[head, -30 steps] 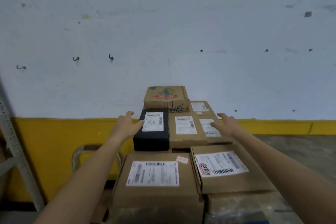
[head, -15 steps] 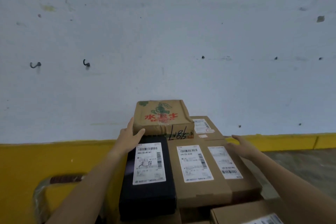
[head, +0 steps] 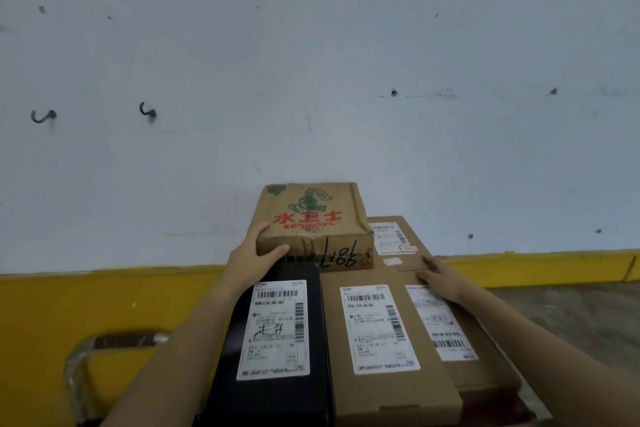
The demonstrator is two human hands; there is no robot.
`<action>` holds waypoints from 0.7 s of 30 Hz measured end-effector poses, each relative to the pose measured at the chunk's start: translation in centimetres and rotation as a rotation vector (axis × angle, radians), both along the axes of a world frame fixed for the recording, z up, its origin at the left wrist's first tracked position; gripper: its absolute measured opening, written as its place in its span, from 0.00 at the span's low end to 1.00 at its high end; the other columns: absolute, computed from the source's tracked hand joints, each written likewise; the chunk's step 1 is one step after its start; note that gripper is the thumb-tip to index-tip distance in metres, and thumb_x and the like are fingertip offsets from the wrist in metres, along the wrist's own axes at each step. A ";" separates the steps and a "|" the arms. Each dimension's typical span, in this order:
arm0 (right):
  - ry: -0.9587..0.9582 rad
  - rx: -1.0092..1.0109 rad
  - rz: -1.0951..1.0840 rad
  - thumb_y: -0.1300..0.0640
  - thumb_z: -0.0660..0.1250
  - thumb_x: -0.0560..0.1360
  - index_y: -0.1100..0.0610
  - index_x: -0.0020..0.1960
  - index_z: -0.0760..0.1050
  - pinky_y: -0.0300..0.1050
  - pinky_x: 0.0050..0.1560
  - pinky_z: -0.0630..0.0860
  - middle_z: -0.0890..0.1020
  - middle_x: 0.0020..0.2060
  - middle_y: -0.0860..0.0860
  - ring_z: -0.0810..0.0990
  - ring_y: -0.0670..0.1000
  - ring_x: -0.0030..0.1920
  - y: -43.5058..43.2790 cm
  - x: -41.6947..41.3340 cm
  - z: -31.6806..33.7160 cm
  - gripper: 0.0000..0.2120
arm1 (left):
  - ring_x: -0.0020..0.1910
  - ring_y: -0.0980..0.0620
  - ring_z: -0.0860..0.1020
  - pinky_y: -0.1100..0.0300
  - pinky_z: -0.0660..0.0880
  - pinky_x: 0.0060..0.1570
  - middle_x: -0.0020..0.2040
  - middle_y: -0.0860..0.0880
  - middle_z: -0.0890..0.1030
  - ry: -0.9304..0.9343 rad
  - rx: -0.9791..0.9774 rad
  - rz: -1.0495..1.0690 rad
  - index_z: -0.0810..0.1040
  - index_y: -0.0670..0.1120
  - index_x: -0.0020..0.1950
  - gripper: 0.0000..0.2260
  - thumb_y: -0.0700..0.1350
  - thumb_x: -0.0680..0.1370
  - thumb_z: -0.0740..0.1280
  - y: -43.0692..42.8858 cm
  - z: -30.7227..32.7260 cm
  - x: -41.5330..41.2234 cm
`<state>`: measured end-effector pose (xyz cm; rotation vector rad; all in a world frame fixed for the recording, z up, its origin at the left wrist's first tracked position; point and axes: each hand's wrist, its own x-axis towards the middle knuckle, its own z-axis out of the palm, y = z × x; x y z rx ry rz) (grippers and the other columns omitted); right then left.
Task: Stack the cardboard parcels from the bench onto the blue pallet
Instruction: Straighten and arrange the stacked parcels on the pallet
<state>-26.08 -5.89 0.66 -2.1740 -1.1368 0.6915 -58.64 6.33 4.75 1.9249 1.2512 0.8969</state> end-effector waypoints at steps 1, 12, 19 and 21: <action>0.002 0.005 -0.001 0.53 0.59 0.79 0.55 0.76 0.54 0.47 0.61 0.69 0.69 0.69 0.58 0.73 0.56 0.63 0.1 0.1 -0.1 0.27 | 0.66 0.45 0.71 0.59 0.68 0.58 0.69 0.46 0.72 0.000 0.002 0.003 0.63 0.54 0.72 0.29 0.55 0.74 0.69 0.1 -0.1 0.2; -0.287 0.192 -0.002 0.44 0.57 0.77 0.46 0.74 0.55 0.56 0.65 0.70 0.62 0.70 0.59 0.72 0.60 0.64 0.8 -3.3 3.2 0.27 | 0.70 0.44 0.67 0.52 0.65 0.66 0.72 0.46 0.69 0.065 0.028 0.027 0.58 0.53 0.76 0.33 0.58 0.75 0.67 0.1 0.5 0.4; -0.148 0.464 0.232 0.42 0.58 0.78 0.44 0.74 0.56 0.52 0.69 0.64 0.56 0.74 0.52 0.63 0.55 0.71 4.1 -9.7 4.9 0.27 | 0.70 0.43 0.67 0.48 0.65 0.69 0.71 0.43 0.68 0.072 0.047 0.028 0.59 0.53 0.76 0.29 0.57 0.77 0.63 0.1 1.8 0.5; -0.171 0.461 0.220 0.43 0.58 0.78 0.45 0.73 0.59 0.52 0.71 0.63 0.56 0.74 0.52 0.60 0.55 0.72 4.8 -10.3 4.4 0.25 | 0.70 0.45 0.67 0.53 0.65 0.67 0.71 0.44 0.69 0.085 0.069 0.032 0.63 0.50 0.74 0.26 0.55 0.78 0.63 -0.1 1.9 0.9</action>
